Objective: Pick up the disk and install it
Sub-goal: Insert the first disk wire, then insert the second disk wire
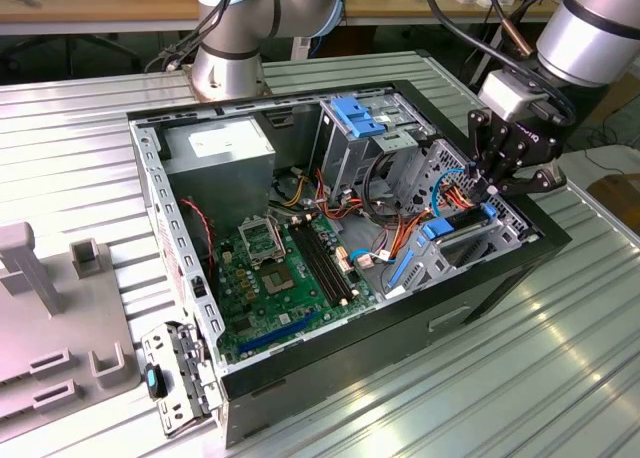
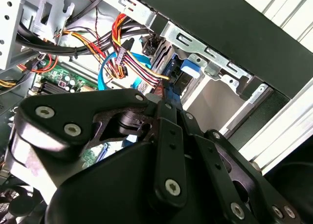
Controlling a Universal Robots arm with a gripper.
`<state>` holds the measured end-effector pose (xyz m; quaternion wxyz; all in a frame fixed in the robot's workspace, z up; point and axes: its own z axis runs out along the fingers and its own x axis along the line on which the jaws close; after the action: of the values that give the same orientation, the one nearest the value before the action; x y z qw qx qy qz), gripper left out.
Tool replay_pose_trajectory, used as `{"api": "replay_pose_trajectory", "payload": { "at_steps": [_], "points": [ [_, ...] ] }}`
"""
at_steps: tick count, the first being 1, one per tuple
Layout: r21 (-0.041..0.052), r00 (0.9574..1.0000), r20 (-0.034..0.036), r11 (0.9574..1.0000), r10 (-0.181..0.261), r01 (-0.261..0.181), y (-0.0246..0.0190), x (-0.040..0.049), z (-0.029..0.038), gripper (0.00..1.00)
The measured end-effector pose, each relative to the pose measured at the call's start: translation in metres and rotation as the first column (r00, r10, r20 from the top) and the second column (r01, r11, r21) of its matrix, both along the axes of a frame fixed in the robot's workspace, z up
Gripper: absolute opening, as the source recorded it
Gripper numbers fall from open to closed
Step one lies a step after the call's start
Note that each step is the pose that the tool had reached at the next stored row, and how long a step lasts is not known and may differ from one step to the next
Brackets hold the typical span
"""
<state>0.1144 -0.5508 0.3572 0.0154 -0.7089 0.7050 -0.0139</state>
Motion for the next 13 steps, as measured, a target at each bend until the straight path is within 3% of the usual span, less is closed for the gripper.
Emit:
{"api": "replay_pose_trajectory", "payload": {
  "at_steps": [9,13],
  "points": [
    [0.0001,1.0000,0.0000,1.0000,0.000,0.000,0.0000,0.0000,0.0006,0.11],
    [0.0002,1.0000,-0.0013,1.0000,0.000,0.000,0.0000,0.0005,0.0082,0.11]
  ]
}}
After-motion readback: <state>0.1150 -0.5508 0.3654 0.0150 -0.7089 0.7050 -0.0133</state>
